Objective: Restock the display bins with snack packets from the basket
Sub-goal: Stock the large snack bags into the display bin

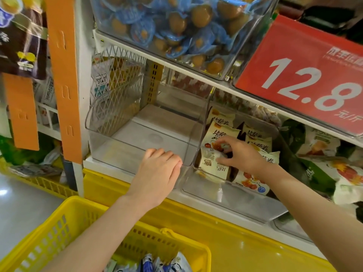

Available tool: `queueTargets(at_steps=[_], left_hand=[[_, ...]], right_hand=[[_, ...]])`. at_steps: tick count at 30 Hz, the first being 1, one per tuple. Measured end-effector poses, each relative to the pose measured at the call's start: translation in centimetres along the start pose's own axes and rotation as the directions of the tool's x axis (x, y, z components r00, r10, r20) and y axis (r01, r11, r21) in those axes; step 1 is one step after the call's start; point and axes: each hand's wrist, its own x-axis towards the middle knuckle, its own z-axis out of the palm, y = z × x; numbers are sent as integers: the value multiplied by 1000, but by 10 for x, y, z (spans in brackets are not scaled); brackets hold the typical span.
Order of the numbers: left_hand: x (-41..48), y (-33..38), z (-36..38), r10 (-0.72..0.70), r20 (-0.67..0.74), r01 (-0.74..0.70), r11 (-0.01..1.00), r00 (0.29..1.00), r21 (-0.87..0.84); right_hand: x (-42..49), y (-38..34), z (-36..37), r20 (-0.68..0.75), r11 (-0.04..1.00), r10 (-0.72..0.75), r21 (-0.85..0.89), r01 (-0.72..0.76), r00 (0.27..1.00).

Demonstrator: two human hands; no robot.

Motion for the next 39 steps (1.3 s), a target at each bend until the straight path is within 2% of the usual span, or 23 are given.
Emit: queueTargets(at_steps=[3, 5, 8, 11, 14, 19, 21, 23, 25, 28, 31, 34, 37, 39], left_hand=[[4, 8, 0, -22, -37, 16, 988, 999, -153], [11, 20, -1, 14, -44, -24, 974, 999, -227], [23, 28, -2, 55, -47, -64, 975, 997, -215], [29, 25, 2, -15, -13, 12, 985, 1000, -170], [29, 27, 7, -49, 10, 50, 988, 999, -146], [28, 27, 8, -71, -1, 69, 974, 997, -218], [27, 25, 8, -64, -3, 61, 969, 998, -238], [28, 24, 7, -62, 4, 61, 962, 998, -267], [30, 25, 5, -82, 16, 83, 946, 997, -315], [39, 29, 1, -27, -42, 10, 932, 999, -362], [58, 40, -8, 22, -8, -23, 875, 1000, -483], [76, 52, -15, 21, 88, 39, 780, 996, -625], [87, 59, -14, 4, 43, 27, 703, 999, -711], [93, 64, -14, -16, 68, 60, 698, 998, -714]], right_hand=[[11, 4, 2, 11, 971, 143, 194, -142, 990], [8, 5, 2, 2, 970, 160, 186, -157, 987], [-12, 10, -5, -78, 999, -46, 21, 48, 996], [-30, 22, -14, 45, 954, -260, -146, 264, 965], [-29, 23, -8, 106, 930, -316, -162, 330, 943], [-18, 16, 5, 74, 836, -498, -221, 502, 864], [-15, 15, 7, 73, 833, -496, -241, 498, 865], [-12, 15, 5, 35, 894, -425, -145, 425, 905], [-11, 16, -2, -52, 948, -312, 42, 315, 949], [-13, 13, -20, -136, 932, -175, 297, 209, 975], [-19, 6, -35, -116, 854, -130, 491, 170, 985], [-29, -4, -46, -127, 673, -89, 723, 154, 988], [-43, -10, -50, -115, 532, 23, 842, 85, 993], [-53, -9, -49, -77, 486, 62, 873, 38, 995]])
